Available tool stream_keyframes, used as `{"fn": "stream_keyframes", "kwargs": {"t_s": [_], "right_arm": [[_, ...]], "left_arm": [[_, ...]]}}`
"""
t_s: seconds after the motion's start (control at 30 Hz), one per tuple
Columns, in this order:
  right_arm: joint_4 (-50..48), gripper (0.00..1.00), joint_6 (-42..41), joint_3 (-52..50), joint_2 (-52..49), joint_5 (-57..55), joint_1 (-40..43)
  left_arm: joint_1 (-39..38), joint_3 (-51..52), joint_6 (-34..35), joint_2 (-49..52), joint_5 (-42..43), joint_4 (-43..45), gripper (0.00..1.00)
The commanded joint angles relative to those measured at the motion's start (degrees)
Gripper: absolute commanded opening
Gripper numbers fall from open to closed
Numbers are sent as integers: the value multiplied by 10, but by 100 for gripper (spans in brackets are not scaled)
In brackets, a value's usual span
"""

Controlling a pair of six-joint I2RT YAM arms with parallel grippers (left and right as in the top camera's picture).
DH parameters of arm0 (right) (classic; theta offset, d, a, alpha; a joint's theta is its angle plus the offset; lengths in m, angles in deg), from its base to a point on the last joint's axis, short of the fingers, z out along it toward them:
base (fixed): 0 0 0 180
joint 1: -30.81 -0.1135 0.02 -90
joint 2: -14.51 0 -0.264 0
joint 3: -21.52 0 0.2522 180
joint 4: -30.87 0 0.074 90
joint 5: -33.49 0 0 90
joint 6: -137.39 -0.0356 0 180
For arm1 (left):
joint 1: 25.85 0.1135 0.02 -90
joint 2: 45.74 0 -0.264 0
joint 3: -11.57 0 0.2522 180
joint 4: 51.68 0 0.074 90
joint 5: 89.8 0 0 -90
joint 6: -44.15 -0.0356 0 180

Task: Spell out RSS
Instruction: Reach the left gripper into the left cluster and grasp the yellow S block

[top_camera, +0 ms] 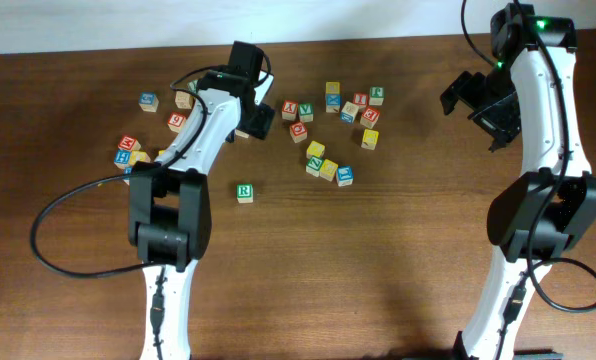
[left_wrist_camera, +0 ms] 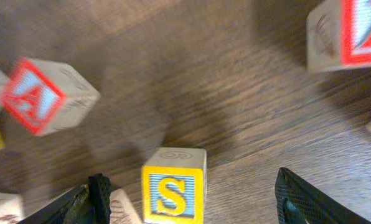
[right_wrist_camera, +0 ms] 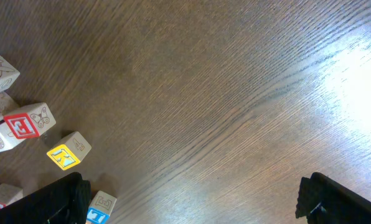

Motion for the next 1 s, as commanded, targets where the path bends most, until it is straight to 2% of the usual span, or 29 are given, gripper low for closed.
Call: {"fn": "stream_keyframes", "kwargs": {"t_s": [0.0, 0.13, 0.2, 0.27, 0.47, 0.6, 0.73, 0.9, 0.97], "right_arm": [[0, 98, -1, 8, 14, -3, 2], [0, 98, -1, 8, 14, -3, 2], [0, 98, -1, 8, 14, -3, 2], [0, 98, -1, 8, 14, -3, 2], [0, 98, -1, 8, 14, -3, 2], [0, 98, -1, 8, 14, -3, 2], [0, 98, -1, 8, 14, -3, 2], [0, 98, -1, 8, 14, -3, 2], [0, 98, -1, 8, 14, -3, 2]], "left_arm": [[3, -7, -5, 33, -6, -6, 76], [3, -7, -5, 34, 5, -7, 63], [3, -7, -5, 34, 5, -8, 50], [3, -7, -5, 34, 5, -12, 42], [3, -7, 32, 33, 5, -22, 34], [3, -14, 36, 33, 6, -36, 24], [3, -36, 37, 33, 48, -64, 24], [3, -89, 108, 33, 53, -114, 22], [3, -132, 110, 33, 84, -155, 20]]}}
